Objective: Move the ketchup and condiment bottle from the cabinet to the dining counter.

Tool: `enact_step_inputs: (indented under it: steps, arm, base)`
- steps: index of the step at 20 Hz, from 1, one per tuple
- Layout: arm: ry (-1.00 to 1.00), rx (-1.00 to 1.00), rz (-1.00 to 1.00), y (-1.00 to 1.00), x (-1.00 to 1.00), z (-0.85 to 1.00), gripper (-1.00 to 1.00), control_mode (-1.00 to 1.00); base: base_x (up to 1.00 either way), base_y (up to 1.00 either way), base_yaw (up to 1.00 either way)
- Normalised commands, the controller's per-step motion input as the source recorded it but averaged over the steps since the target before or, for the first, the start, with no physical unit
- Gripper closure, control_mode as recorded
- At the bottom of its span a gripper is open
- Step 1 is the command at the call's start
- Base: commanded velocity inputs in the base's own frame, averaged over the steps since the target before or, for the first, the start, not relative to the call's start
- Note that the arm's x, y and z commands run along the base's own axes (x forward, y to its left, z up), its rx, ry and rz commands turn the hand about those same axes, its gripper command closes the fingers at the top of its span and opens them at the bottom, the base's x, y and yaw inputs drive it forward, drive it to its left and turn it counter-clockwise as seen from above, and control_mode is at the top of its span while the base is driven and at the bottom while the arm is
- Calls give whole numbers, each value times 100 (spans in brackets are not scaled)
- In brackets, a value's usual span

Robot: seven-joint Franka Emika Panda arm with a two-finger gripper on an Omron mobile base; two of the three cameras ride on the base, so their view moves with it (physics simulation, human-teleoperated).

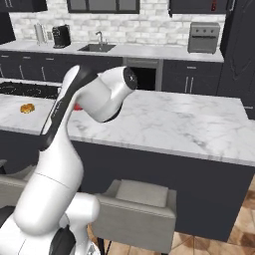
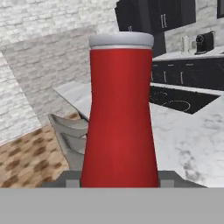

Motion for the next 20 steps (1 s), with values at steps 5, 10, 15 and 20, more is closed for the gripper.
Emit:
enact_step_inputs:
  steps: [5,10,15,20]
  arm:
    - [-17,8,13,6,13,-33,100,-100]
    - [-11,3,3,4,30,-26,100,-100]
    - [-1,1,5,0,41,-19,100,-100]
    - [0,0,5,2,51,-17,100,-100]
  base:
    - [0,0,0]
    - [0,0,0]
    - [0,0,0]
    - [0,0,0]
